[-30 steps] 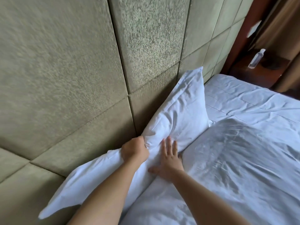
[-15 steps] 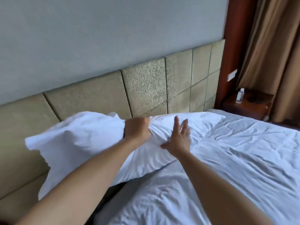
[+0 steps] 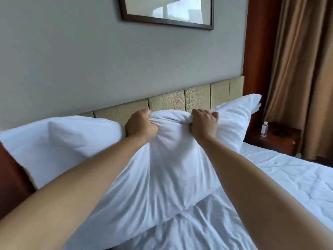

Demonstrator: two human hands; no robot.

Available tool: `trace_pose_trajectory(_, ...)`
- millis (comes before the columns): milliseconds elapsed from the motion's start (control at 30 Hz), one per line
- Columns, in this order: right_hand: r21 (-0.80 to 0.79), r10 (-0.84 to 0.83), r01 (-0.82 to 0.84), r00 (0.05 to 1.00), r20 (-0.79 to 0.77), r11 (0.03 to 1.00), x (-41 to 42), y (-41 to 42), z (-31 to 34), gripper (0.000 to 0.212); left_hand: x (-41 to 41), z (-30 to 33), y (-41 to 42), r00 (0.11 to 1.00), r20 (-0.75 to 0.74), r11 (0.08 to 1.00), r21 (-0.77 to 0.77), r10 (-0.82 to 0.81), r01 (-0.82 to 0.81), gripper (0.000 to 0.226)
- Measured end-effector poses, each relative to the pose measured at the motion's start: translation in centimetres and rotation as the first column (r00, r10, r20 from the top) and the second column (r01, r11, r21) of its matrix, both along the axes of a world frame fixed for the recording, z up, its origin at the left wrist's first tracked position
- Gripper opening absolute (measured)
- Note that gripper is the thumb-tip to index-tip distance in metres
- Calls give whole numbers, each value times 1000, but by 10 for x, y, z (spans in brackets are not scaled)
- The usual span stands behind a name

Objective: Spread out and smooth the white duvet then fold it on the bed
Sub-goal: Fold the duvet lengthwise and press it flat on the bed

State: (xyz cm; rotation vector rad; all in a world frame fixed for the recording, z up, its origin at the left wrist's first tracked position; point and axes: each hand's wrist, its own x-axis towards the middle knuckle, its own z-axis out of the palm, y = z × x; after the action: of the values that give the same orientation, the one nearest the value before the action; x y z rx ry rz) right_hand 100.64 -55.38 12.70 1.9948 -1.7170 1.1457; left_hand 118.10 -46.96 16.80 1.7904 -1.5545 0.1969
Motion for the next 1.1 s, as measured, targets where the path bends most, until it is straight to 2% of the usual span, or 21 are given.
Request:
trace_pose_trajectory(67, -115, 5, -7, 1000, -17, 993, 5, 3, 20, 17, 0, 8, 9, 981, -192, 1000, -12, 12, -15, 14)
trace_pose_trajectory(167, -239, 38, -58, 995, -89, 969, 15, 5, 54, 17, 4, 14, 19, 882, -471, 999, -35, 19, -41, 20)
trace_pose_trajectory(267, -307, 73, -117, 986, -151, 945, 27, -5, 64, 15, 10, 6, 7, 779, -624, 996, 93, 67, -12, 24)
trace_pose_trajectory(333, -240, 84, -133, 975, -206, 962, 34, -16, 58, 20, 17, -10, -12, 748, -657, 986, 168, 96, 21, 21)
trace_pose_trajectory(400, -25, 105, -117, 953, -284, 993, 41, -29, 36, 33, 27, -42, -36, 746, -649, 965, 260, 152, 29, 20)
trace_pose_trajectory(467, 253, 172, -89, 928, -330, 963, 42, -37, -14, 60, 34, -97, -56, 819, -529, 909, 416, 223, 22, 18)
trace_pose_trajectory(500, 410, 219, -67, 915, -338, 909, 38, -40, -50, 67, 36, -129, -66, 869, -439, 858, 513, 229, 33, 25)
trace_pose_trajectory(533, 561, 257, -26, 906, -337, 827, 32, -40, -90, 68, 37, -162, -76, 914, -357, 789, 610, 193, 71, 41)
trace_pose_trajectory(600, 750, 277, 46, 913, -300, 660, 13, -34, -170, 63, 36, -222, -88, 973, -220, 641, 757, 67, 127, 67)
trace_pose_trajectory(667, 775, 218, 38, 950, -224, 630, 1, -22, -226, 60, 36, -261, -97, 997, -42, 573, 816, -69, 74, 57)
trace_pose_trajectory(733, 741, 157, 20, 973, -169, 671, 4, -23, -250, 59, 41, -282, -111, 994, 54, 563, 827, -95, 9, 53)
trace_pose_trajectory(900, 713, 84, 65, 981, -172, 698, 33, -46, -264, 59, 56, -315, -153, 998, 21, 484, 875, -54, 8, 68)
trace_pose_trajectory(933, 678, 0, 111, 987, -161, 727, 34, -48, -268, 63, 55, -318, -158, 999, 5, 478, 878, -35, 12, 69)
trace_pose_trajectory(1000, 599, -299, 290, 950, -87, 747, 28, -50, -272, 72, 56, -323, -166, 1000, -5, 520, 854, -3, 6, 72)
trace_pose_trajectory(1033, 611, -450, 379, 892, -42, 695, 22, -50, -273, 72, 57, -327, -170, 1000, -6, 537, 843, 19, -6, 76)
trace_pose_trajectory(1100, 728, -657, 428, 753, 41, 535, 13, -49, -271, 81, 64, -336, -180, 996, -28, 564, 825, 84, -25, 86)
